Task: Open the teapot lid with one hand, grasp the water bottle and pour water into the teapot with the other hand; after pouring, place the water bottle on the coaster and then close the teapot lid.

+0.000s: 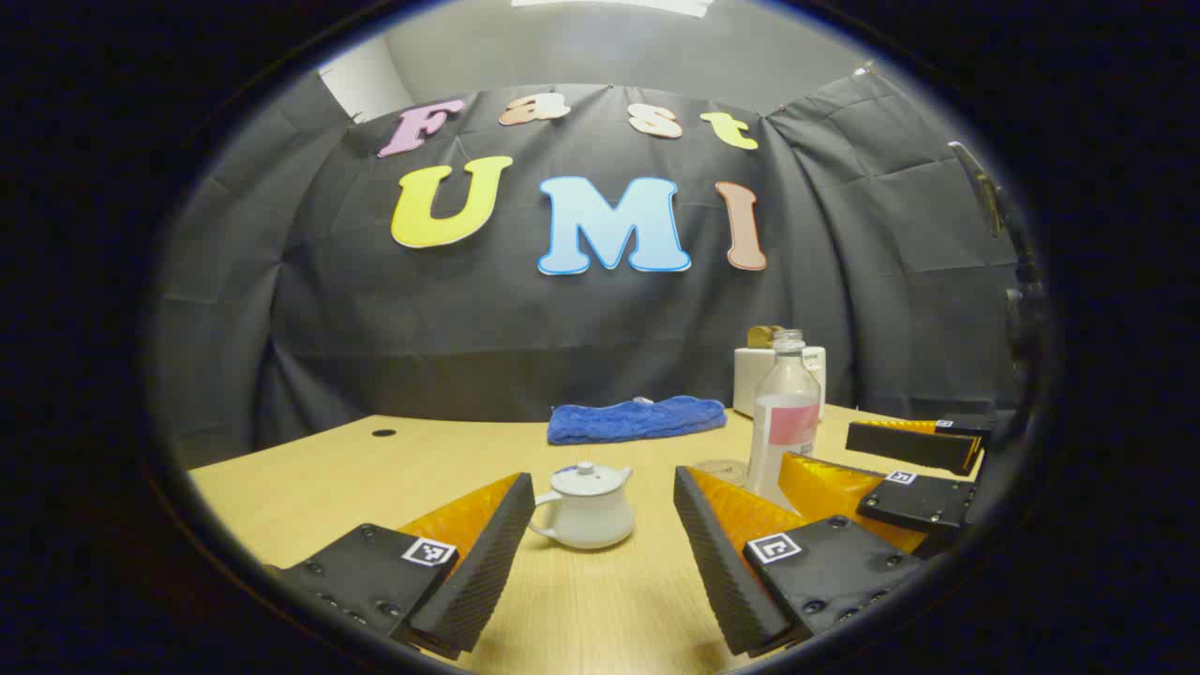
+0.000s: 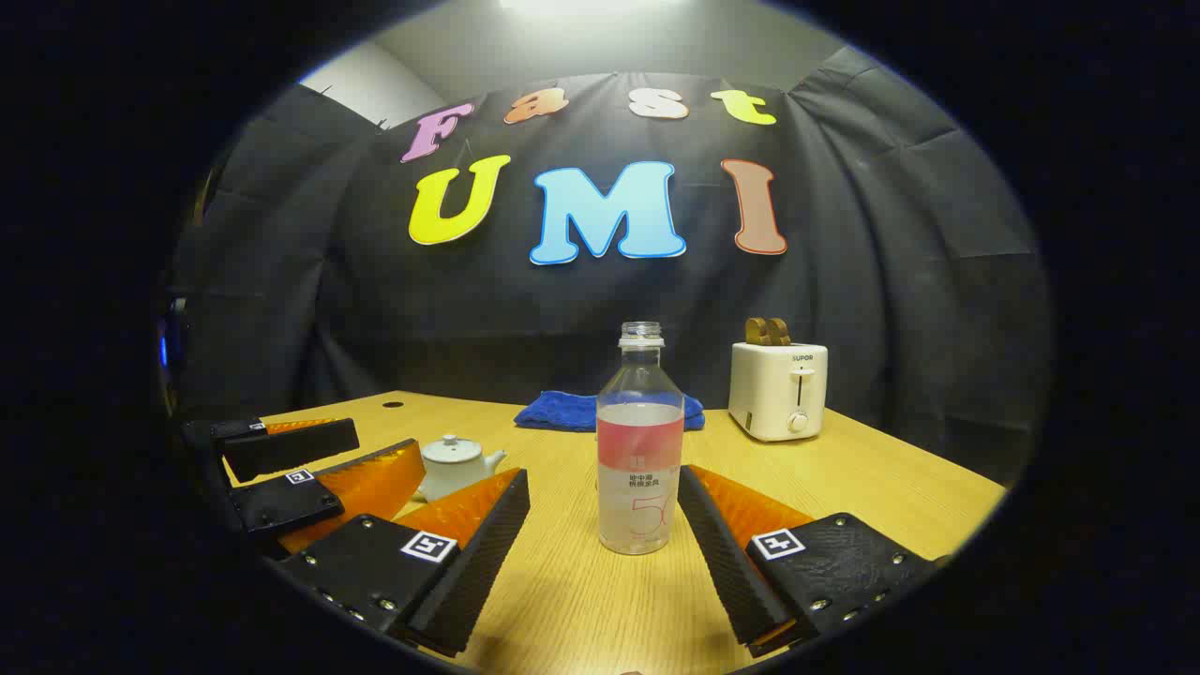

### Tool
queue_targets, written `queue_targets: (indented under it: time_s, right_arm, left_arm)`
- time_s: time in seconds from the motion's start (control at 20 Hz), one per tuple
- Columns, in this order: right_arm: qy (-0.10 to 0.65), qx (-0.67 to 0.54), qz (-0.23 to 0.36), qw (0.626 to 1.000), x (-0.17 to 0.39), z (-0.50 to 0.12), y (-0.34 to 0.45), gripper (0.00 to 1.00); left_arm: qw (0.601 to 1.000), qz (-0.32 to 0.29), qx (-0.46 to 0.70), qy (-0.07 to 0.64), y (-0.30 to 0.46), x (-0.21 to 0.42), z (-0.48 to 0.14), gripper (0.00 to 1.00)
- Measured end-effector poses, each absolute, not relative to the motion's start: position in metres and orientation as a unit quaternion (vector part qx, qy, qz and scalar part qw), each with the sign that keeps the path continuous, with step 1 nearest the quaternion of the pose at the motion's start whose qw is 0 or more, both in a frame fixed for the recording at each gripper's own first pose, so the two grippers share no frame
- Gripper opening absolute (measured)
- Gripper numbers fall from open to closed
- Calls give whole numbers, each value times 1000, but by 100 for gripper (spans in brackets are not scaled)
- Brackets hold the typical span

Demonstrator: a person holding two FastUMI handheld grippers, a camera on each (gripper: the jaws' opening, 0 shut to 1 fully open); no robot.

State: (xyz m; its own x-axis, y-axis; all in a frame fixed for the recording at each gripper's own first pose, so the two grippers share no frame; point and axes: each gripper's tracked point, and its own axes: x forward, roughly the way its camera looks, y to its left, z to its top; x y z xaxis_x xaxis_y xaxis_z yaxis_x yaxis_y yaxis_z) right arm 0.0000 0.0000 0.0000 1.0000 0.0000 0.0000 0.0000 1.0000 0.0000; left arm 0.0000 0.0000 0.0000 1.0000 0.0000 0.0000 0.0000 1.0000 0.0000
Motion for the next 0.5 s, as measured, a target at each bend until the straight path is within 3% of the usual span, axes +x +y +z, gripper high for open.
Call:
queue_targets:
  time_s: [0.15, 0.5]
  right_arm:
    - [0, 1, -33, 999, -1, 2, -11, 99]
    - [0, 1, -34, 999, -5, 0, -9, 99]
  left_arm:
    - [1000, 1, -1, 0, 2, 0, -1, 98]
    - [1000, 5, -1, 1, 1, 2, -3, 98]
